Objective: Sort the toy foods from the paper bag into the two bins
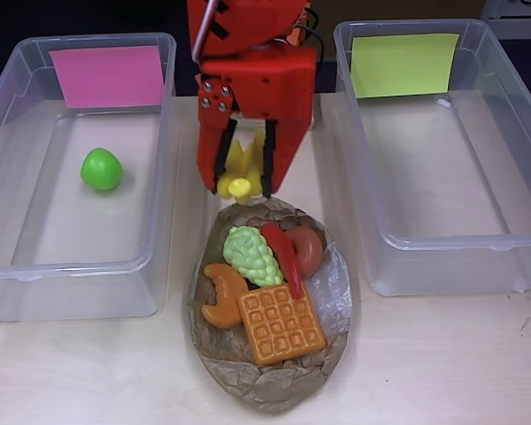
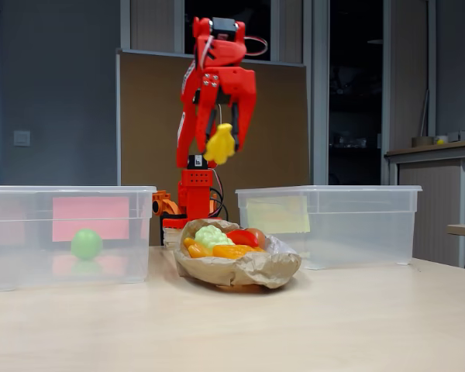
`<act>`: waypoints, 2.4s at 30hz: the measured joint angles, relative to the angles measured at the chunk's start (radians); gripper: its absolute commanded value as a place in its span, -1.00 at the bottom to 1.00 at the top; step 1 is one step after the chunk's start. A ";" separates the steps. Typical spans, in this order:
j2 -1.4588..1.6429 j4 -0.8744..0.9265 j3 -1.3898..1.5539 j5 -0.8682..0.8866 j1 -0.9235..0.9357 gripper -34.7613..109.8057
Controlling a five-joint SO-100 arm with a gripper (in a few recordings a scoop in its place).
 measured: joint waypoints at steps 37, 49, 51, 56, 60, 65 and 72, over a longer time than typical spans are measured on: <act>-0.434 -0.291 0.184 -0.508 0.816 -0.37; -0.431 -0.337 0.373 -0.485 0.762 -0.05; -0.407 -0.347 0.414 -0.486 0.767 0.01; -0.360 -0.354 0.466 -0.531 0.747 0.09; -0.293 -0.351 0.508 -0.566 0.749 0.09; -0.141 -0.341 0.546 -0.624 0.753 0.05; 0.144 -0.359 0.543 -0.723 0.753 0.00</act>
